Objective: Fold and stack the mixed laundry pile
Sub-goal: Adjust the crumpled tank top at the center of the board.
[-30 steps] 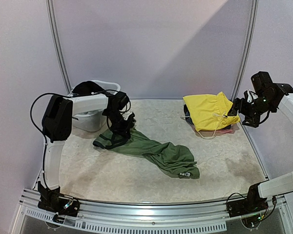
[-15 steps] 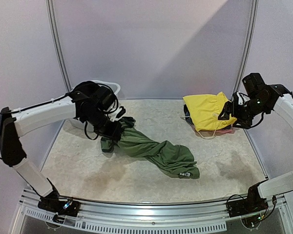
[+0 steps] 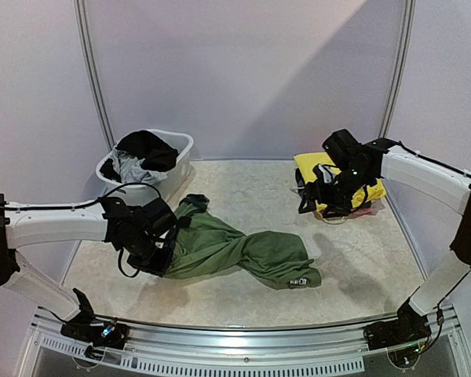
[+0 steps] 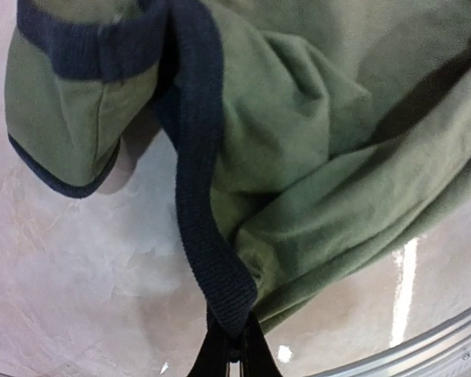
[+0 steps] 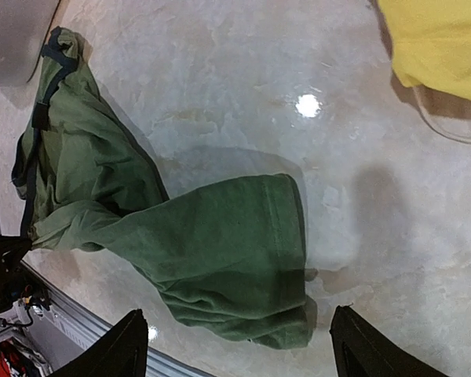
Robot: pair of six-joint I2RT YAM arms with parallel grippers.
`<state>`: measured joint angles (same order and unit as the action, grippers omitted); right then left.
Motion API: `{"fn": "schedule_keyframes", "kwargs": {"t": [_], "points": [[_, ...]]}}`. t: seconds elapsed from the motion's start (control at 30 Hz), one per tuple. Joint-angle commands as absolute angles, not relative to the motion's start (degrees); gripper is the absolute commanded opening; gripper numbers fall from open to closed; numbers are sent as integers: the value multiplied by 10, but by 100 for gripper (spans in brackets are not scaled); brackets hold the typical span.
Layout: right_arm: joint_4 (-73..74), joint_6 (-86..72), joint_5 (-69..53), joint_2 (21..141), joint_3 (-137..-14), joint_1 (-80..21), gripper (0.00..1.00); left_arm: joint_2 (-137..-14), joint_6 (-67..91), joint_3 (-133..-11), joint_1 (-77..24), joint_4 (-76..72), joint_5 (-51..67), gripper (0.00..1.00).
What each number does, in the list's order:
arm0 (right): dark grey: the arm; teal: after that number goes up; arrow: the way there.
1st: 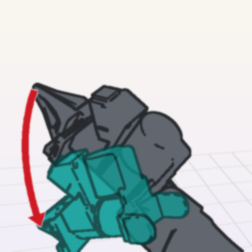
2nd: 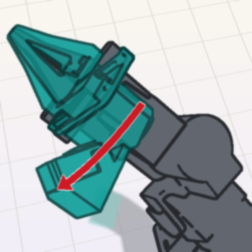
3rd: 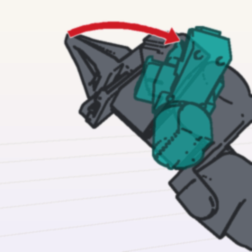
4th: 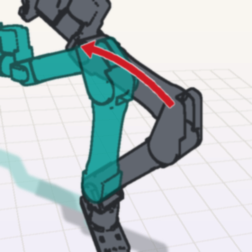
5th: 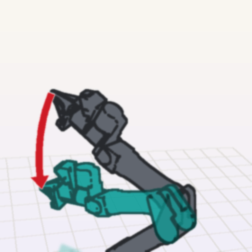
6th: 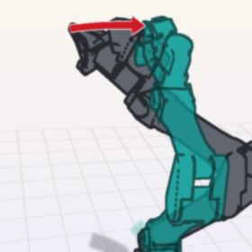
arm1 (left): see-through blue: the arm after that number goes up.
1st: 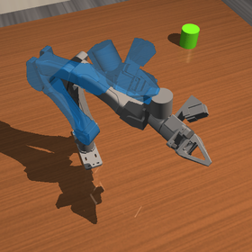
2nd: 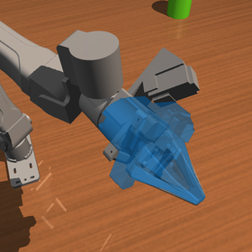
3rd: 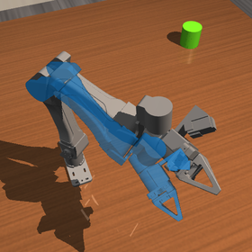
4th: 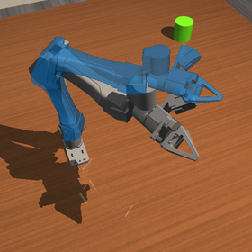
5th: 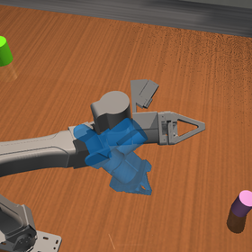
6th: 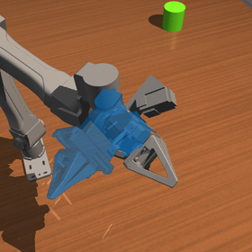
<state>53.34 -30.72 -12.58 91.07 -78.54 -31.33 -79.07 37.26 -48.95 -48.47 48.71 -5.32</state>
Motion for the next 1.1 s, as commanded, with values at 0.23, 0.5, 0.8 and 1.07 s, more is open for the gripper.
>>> {"fn": "schedule_keyframes", "kwargs": {"t": [0.23, 0.5, 0.8, 1.07], "points": [[469, -311, -147, 1123, -914, -350, 80, -823, 459, -433, -508, 454, -100, 0], [466, -307, -197, 1242, -1002, -373, 74, -857, 450, -465, -512, 450, -103, 0], [480, -302, -220, 1278, -1000, -380, 56, -859, 455, -463, -512, 445, -105, 0], [492, -292, -236, 1289, -995, -404, 30, -874, 451, -469, -512, 429, -104, 0]]}}
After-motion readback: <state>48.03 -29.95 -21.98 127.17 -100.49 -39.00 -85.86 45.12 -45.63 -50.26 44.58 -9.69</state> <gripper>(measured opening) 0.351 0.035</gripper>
